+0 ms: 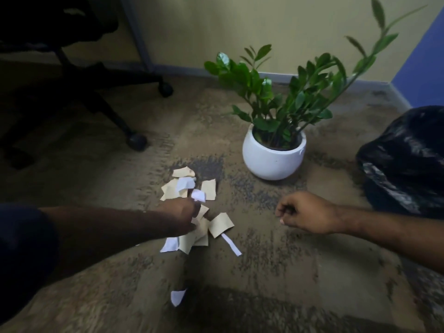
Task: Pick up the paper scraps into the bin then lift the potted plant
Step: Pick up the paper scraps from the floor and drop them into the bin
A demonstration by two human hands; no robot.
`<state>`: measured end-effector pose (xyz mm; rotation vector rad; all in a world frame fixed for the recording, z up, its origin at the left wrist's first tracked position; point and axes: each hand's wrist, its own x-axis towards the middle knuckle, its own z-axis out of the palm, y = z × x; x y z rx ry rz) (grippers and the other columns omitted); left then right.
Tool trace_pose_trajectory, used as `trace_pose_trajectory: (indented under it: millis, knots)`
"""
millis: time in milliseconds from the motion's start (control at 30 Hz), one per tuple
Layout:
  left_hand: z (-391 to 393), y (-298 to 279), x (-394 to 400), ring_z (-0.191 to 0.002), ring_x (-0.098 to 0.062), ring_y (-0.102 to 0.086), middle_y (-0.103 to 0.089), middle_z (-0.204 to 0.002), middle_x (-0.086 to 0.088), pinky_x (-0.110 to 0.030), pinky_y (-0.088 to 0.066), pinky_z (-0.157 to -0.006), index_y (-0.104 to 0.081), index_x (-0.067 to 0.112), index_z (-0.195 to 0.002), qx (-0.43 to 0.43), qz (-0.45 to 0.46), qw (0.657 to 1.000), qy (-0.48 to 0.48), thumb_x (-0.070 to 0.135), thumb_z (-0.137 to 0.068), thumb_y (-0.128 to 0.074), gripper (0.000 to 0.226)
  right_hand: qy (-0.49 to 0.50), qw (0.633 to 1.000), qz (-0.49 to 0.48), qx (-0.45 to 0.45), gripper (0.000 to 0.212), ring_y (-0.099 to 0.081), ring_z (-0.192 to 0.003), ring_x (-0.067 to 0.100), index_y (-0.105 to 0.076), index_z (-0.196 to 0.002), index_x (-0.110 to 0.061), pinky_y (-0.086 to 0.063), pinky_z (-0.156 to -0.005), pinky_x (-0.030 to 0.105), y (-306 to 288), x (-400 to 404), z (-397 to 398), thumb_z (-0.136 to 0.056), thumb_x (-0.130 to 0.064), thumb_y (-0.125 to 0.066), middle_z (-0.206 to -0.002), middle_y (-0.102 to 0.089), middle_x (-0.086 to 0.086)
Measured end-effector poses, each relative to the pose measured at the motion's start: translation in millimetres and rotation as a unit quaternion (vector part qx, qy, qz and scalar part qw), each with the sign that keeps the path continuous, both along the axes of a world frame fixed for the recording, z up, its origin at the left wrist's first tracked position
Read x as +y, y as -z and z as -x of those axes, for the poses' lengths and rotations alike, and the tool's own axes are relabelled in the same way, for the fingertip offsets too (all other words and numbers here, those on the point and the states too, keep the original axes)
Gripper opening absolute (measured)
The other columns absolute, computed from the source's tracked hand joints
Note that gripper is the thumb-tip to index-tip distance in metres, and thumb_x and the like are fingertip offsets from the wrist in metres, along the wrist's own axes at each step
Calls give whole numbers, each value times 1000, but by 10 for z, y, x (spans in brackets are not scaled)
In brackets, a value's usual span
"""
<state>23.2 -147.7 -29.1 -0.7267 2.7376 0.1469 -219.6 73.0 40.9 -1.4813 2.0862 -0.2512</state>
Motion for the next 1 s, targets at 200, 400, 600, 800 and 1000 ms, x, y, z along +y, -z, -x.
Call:
trace_pose_trajectory:
  millis: [200,400,600,800,1000]
  knots:
    - [-166,290,90,-128,-28,-45,-36,-139,-7,-34,-42,-96,-17,24,-145,-9,-143,968,-204,81,-40,-71,131,-11,998,-64,-18,15,-60,-73,12,-63,-89,-23,-50,-73,29,191,-292,-238,-79,-20,-74,-83,-69,4]
    - [-233,360,26,-113,-34,-55,-34,-136,-8,-43,-51,-93,-25,31,-144,0,-118,979,-169,46,-54,-86,110,-26,997,-63,-21,38,-64,-89,18,-61,-109,-21,-52,-81,30,363,-686,-621,-74,-24,-76,-98,-67,0]
    - [-234,344,-86,-114,-27,-55,-50,-123,-5,-32,-48,-93,-57,27,-125,38,-162,974,-152,28,-76,-71,51,-60,997,-35,23,50,-51,-91,16,-56,-115,-17,-34,-69,22,607,-988,-831,-72,-30,-77,-104,-56,1]
    - [-259,201,-266,-99,-18,-64,-70,-107,-2,-27,-52,-85,-73,21,-103,104,-212,959,-156,16,-78,-65,26,-41,999,-11,9,78,-52,-113,22,-42,-136,-23,-43,-91,26,847,-1112,-989,-67,-33,-78,-126,-49,6]
    - [-361,19,-509,-66,-5,-59,-68,-75,4,-9,-43,-52,-76,13,-90,203,-294,909,-215,8,-74,-77,17,-47,999,17,15,91,-49,-115,27,-30,-135,-28,-45,-96,40,878,-1283,-1102,-61,-48,-80,-125,-48,8]
